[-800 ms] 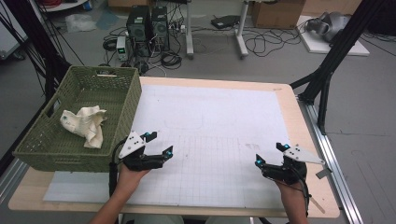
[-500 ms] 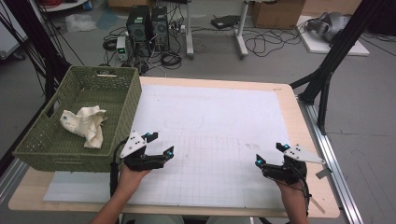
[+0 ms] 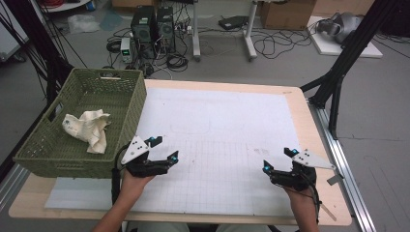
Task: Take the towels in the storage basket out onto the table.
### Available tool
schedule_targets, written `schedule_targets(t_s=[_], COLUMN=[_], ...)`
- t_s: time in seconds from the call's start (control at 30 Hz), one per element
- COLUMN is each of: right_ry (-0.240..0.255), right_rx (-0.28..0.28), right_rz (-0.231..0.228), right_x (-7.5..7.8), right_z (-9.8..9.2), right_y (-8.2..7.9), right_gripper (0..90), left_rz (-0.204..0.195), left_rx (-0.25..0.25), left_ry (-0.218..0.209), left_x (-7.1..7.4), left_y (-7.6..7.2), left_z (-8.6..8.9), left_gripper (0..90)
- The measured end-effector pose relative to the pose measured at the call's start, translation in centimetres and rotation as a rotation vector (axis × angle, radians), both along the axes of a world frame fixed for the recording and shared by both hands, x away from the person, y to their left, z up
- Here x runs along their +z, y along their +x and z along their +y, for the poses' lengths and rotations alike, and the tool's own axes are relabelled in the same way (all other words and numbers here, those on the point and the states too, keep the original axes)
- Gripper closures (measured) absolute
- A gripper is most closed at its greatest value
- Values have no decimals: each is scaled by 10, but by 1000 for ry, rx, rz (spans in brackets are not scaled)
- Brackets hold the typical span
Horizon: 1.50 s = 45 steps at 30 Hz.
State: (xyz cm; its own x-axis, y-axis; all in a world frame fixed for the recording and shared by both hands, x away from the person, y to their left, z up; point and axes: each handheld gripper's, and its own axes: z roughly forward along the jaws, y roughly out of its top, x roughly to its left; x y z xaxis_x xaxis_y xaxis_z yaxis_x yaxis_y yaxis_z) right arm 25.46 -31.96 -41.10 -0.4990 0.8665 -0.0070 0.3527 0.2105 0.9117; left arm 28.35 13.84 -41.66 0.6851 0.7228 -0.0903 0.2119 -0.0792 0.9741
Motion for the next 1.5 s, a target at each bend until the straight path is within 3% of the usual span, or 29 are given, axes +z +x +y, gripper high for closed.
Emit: schedule_targets(t_s=[0.3, 0.63, 0.8, 1.1, 1.3, 1.5], right_ry=[-21, -27, -24, -24, -24, -28], right_rx=[29, 37, 42, 39, 34, 36], right_rz=[10, 20, 18, 29, 22, 19], right_x=[-2, -4, -4, -5, -4, -5], right_z=[7, 10, 11, 10, 10, 10], right_y=[3, 5, 6, 7, 7, 7], right_gripper=[100, 100, 100, 100, 100, 100], left_rz=[-4, -21, -22, -62, -90, -120], left_rx=[-28, -53, -49, -16, 26, 95], left_ry=[-13, -63, -61, -92, -89, -54], left_x=[14, 41, 48, 70, 86, 106], left_y=[-1, -4, -4, 0, 6, 17], left_z=[-1, 5, 8, 29, 48, 79], left_gripper=[194, 186, 186, 186, 186, 187])
